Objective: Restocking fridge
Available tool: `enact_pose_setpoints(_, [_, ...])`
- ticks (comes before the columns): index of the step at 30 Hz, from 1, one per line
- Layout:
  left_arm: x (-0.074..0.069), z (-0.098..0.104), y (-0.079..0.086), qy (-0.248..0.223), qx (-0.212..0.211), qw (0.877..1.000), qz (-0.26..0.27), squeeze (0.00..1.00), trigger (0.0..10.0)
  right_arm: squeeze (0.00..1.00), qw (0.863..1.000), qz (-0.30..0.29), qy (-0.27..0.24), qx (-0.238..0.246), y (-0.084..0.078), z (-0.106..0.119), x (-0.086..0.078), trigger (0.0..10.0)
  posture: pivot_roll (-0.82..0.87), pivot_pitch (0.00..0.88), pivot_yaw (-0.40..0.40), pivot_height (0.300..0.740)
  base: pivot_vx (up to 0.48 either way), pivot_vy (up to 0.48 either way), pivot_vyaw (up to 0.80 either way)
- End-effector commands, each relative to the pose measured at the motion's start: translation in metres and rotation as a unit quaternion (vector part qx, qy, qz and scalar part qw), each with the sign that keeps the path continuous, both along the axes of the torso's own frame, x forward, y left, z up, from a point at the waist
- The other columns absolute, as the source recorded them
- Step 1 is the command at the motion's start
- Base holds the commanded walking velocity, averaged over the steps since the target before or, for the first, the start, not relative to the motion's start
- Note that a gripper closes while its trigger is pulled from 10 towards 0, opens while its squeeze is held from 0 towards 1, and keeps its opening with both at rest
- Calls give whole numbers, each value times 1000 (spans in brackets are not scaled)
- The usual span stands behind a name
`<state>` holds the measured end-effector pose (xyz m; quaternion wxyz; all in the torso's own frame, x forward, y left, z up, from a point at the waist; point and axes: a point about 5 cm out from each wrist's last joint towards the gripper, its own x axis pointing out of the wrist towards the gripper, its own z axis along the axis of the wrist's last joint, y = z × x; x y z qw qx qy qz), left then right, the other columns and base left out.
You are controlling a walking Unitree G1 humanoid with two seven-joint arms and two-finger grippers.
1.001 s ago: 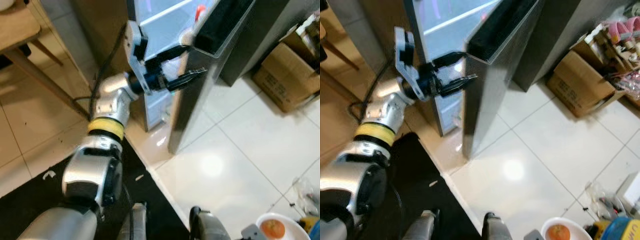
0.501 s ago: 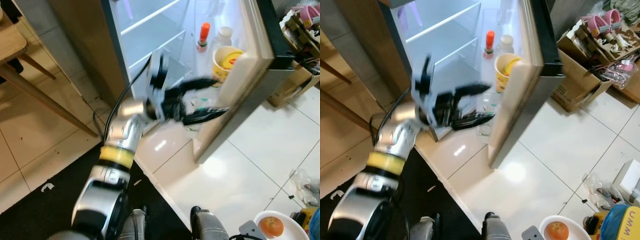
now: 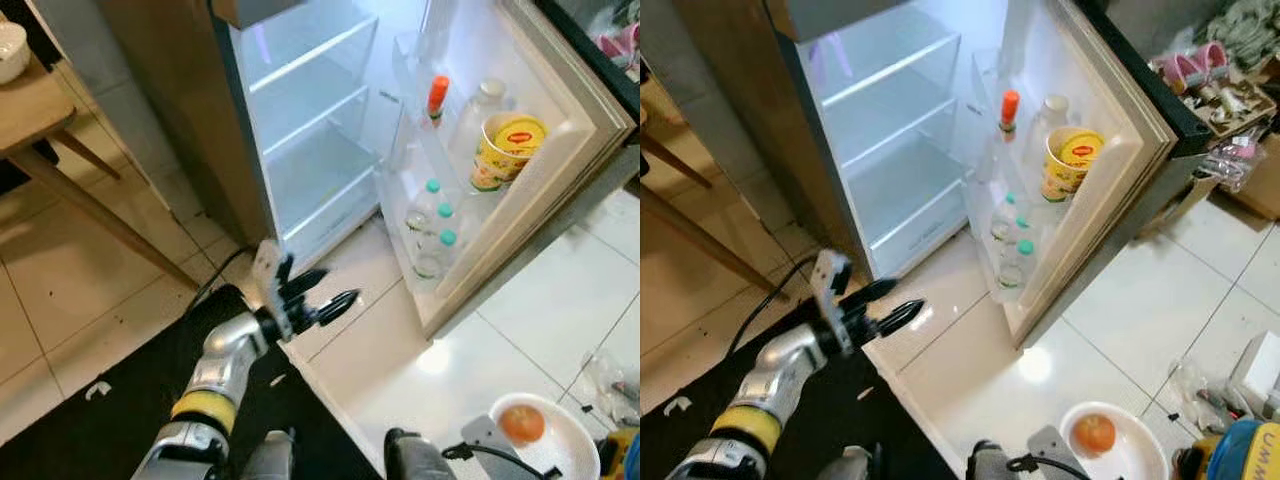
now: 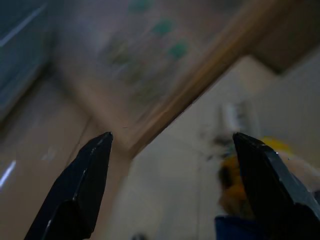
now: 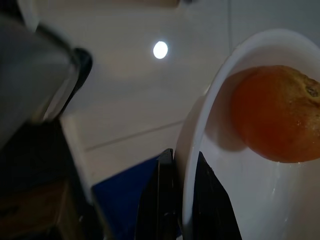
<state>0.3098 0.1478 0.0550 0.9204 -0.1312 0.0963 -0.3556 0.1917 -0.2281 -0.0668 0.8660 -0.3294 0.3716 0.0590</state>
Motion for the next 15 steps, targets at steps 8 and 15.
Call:
enact_pose_setpoints(8, [-62, -79, 55, 166, 84, 964, 192, 0, 10000, 0, 994, 104, -24, -27, 19, 6, 16, 10000, -138, 212, 12, 740, 0, 0, 0])
enact_pose_setpoints(15, [-94, -102, 80, 236, 116, 925, 275, 0, 10000, 0, 972, 224, -71, -17, 48, 22, 39, 10000, -132, 198, 6, 740, 0, 0, 0])
